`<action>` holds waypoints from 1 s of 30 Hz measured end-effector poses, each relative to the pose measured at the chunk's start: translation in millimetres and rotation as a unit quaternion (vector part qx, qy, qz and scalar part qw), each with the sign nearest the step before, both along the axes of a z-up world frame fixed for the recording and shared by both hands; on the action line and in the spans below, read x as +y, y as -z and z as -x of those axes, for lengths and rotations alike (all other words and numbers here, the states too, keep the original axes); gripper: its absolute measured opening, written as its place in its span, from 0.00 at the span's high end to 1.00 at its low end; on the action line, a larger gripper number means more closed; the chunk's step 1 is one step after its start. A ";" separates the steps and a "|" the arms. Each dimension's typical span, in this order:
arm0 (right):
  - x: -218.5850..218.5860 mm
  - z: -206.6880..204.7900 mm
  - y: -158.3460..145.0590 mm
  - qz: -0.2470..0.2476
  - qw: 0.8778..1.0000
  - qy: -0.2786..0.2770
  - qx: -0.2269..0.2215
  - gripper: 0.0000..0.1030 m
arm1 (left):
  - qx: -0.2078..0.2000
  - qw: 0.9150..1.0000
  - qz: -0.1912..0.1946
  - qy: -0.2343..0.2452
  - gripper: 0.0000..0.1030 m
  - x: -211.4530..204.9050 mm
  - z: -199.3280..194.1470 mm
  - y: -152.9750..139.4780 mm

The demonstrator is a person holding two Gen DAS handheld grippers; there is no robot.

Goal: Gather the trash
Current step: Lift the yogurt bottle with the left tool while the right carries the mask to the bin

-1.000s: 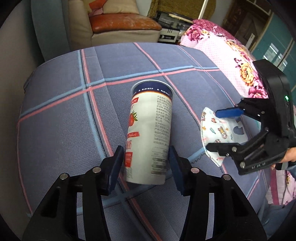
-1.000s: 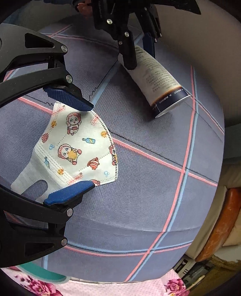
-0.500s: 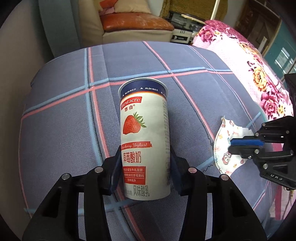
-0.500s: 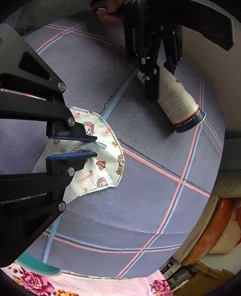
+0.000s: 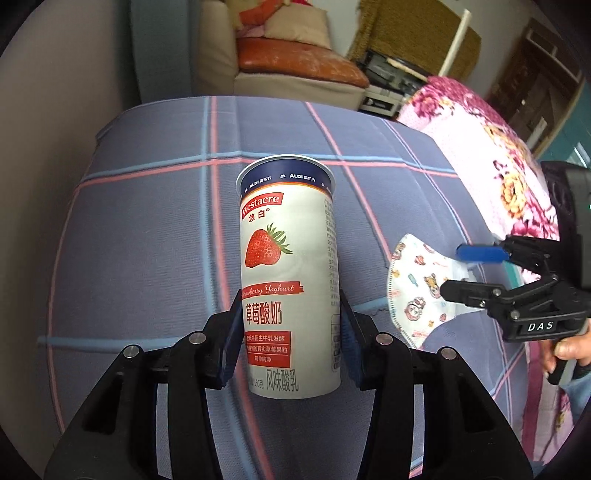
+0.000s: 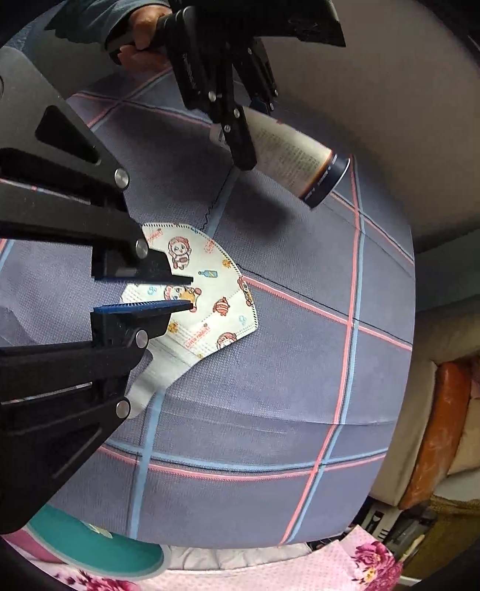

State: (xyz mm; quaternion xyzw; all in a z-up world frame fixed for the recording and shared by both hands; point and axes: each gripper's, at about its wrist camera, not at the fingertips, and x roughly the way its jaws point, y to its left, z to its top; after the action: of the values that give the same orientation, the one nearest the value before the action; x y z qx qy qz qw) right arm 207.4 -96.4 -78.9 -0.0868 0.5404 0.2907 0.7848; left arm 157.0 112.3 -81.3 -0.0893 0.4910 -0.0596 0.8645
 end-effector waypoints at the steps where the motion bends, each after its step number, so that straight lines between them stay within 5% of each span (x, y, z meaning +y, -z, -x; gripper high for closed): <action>1: 0.1 1.1 0.4 0.003 1.000 -0.002 -0.004 0.47 | 0.001 1.000 -0.001 -0.007 0.54 4.4 2.4 -0.1; 2: 5.9 -3.0 0.9 0.012 1.000 -0.012 -0.015 0.31 | 0.003 1.000 -0.002 -0.011 0.54 8.1 4.3 0.8; 10: 38.2 -14.7 25.6 0.025 0.997 -0.064 0.017 0.31 | 0.021 0.999 0.010 -0.035 0.54 27.6 12.5 13.9; 18: 70.5 27.8 29.3 0.076 0.990 -0.115 -0.032 0.26 | 0.023 0.998 0.036 -0.042 0.54 33.7 16.3 19.3; 21: 66.1 24.9 24.2 0.079 0.991 -0.102 -0.027 0.50 | 0.024 0.998 0.046 -0.042 0.54 33.1 16.7 20.3; 23: 57.5 12.9 24.1 0.064 0.995 -0.071 -0.007 0.87 | 0.023 0.998 0.048 -0.041 0.54 31.1 18.1 19.3; 30: 26.1 8.3 13.4 -0.017 1.000 -0.006 0.025 0.94 | 0.010 0.998 0.058 -0.024 0.54 9.6 18.8 6.1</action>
State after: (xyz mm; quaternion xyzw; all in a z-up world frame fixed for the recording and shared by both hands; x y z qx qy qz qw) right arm 199.2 -70.3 -92.3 -0.0688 0.5541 0.3064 0.7709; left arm 138.2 121.8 -87.4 -0.1516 0.4928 -0.0664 0.8543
